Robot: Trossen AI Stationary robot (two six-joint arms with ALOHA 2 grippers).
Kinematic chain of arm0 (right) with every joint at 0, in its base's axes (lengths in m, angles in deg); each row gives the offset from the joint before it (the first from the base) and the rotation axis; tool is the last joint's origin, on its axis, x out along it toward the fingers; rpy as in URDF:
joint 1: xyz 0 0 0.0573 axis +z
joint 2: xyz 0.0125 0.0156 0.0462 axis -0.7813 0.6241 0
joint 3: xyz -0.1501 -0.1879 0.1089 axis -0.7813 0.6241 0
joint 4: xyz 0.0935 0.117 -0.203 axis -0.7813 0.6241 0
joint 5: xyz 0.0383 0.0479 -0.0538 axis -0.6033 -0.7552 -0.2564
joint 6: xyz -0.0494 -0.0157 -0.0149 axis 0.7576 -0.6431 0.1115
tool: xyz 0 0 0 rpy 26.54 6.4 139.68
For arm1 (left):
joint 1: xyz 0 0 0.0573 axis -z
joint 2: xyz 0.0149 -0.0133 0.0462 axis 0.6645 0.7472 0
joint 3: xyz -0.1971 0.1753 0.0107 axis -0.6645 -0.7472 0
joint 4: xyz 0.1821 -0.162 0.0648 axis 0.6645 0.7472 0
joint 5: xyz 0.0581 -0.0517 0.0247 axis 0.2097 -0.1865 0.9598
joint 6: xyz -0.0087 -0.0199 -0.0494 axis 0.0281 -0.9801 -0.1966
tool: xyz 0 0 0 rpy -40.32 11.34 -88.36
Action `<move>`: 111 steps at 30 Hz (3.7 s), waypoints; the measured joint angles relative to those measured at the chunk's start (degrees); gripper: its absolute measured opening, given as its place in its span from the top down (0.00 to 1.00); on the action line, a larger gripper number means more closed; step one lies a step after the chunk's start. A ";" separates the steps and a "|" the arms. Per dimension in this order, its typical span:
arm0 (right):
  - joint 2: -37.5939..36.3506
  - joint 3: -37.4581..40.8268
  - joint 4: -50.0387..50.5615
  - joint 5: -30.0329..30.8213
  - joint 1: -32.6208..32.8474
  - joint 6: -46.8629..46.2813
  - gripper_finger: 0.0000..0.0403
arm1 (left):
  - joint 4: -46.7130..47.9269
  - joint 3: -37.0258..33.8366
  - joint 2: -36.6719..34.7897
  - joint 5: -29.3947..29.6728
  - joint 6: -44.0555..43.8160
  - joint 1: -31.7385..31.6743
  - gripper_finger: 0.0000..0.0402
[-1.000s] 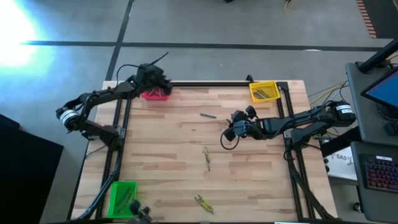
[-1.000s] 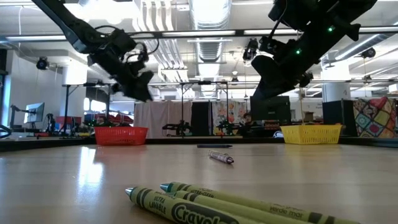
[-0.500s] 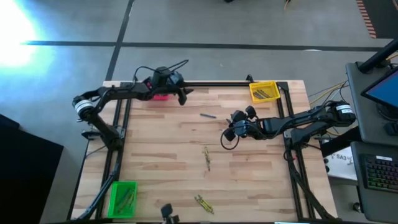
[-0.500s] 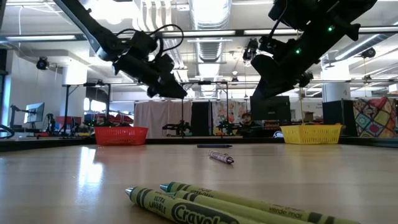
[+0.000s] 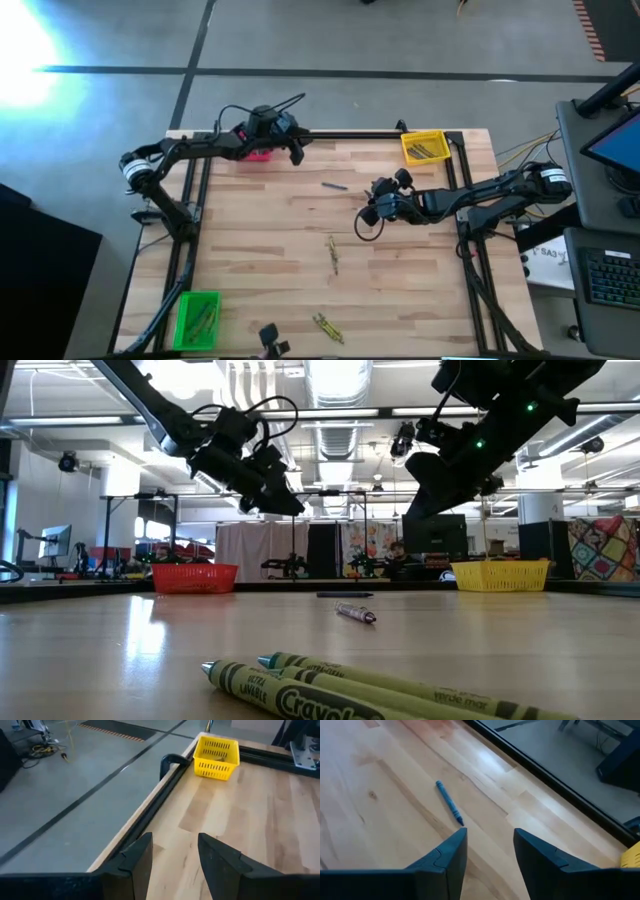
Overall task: Sort crayons
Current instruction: Put the blue crayon into the green bin
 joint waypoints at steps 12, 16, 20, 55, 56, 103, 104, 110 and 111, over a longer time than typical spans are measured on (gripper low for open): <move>0.02 -0.59 -0.06 0.10 -0.70 -2.02 0.69 | 1.97 -0.34 0.02 -0.05 1.46 0.10 0.65; 0.02 -0.52 0.23 0.02 -0.74 -1.22 0.69 | 1.87 -1.33 0.03 -2.91 4.99 0.69 0.65; 0.02 -0.50 0.10 -0.01 -0.74 -0.88 0.68 | -0.64 -1.47 2.70 -11.75 8.26 1.88 0.65; 0.02 -0.72 1.49 -4.99 -0.74 2.36 0.69 | 33.16 22.84 23.71 -5.87 23.43 8.56 0.67; 0.02 -0.72 1.44 -4.99 -0.74 2.34 0.69 | 33.29 22.81 23.79 -7.59 24.04 8.76 0.67; 0.02 -1.99 6.00 -6.50 -0.74 4.00 0.69 | 33.23 20.52 22.33 -0.10 25.82 12.15 0.99; 0.02 -1.99 7.41 -6.52 -0.74 3.87 0.69 | 33.85 20.16 21.64 -0.09 25.60 11.91 1.00; 0.02 -1.99 13.06 -6.47 -0.74 0.98 0.69 | 35.58 15.93 14.99 -0.01 23.57 9.77 1.00; 0.02 -1.99 13.11 -6.47 -0.74 0.86 0.69 | 35.52 14.83 13.36 -0.01 23.12 9.34 1.00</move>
